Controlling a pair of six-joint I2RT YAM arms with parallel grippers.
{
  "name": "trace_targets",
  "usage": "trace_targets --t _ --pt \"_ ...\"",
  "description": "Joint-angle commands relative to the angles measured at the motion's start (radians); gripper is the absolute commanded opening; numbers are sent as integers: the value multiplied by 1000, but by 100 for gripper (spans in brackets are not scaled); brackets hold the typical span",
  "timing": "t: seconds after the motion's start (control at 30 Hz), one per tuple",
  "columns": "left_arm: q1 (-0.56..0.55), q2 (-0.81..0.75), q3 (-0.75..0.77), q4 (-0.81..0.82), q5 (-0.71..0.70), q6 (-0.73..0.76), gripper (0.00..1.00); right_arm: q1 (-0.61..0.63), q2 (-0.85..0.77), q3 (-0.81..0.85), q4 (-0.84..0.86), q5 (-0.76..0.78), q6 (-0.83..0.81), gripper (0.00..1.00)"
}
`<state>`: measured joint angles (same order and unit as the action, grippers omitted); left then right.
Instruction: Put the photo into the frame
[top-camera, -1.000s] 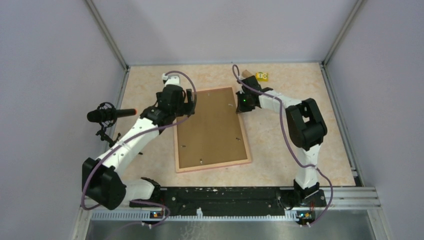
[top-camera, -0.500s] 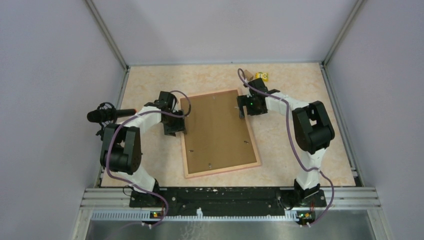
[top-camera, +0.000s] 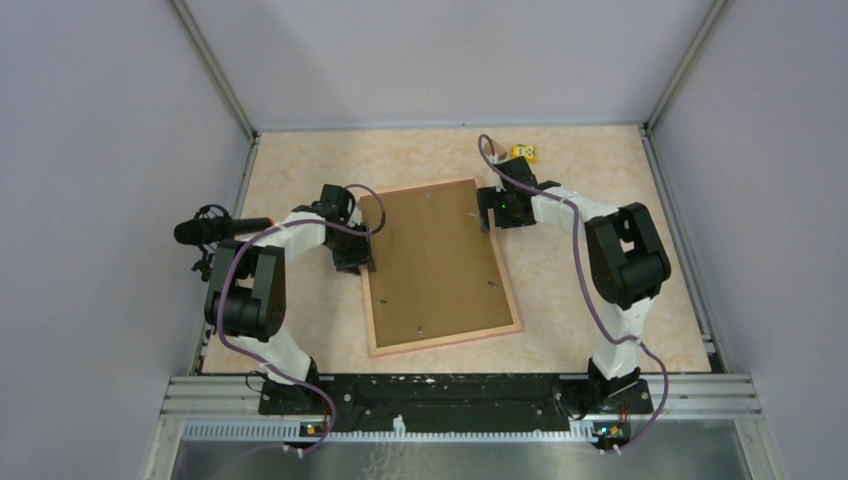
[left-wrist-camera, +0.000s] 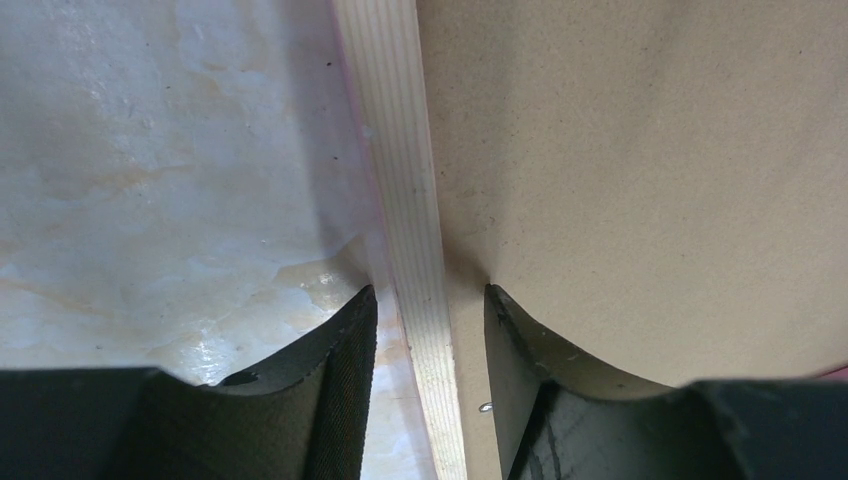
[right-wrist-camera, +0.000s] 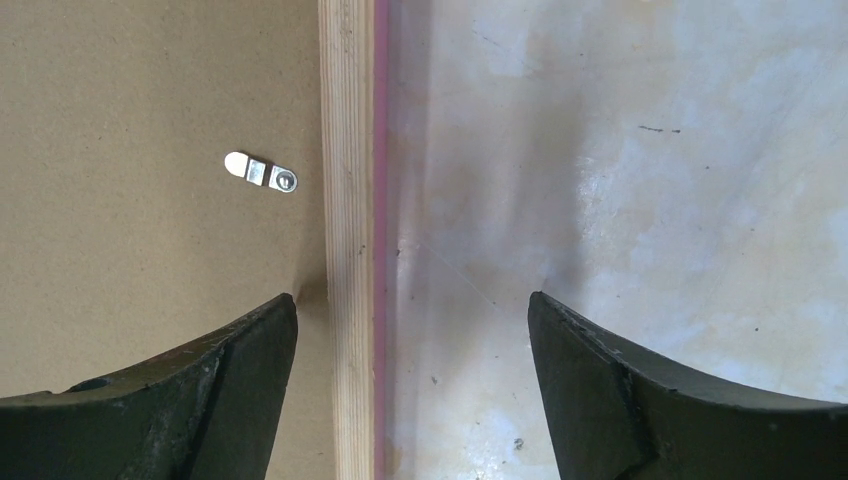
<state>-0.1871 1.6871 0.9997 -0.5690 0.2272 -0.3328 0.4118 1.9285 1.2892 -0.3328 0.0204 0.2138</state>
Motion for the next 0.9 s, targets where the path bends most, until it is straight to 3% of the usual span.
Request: trace_targets --t 0.0,0.47,0.87 --pt "2 26 1 11 -9 20 45 7 13 10 50 24 13 82" --pt "1 44 2 8 2 23 33 11 65 47 112 -15 56 81" --pt "2 41 -1 11 14 23 30 34 138 125 68 11 79 74"
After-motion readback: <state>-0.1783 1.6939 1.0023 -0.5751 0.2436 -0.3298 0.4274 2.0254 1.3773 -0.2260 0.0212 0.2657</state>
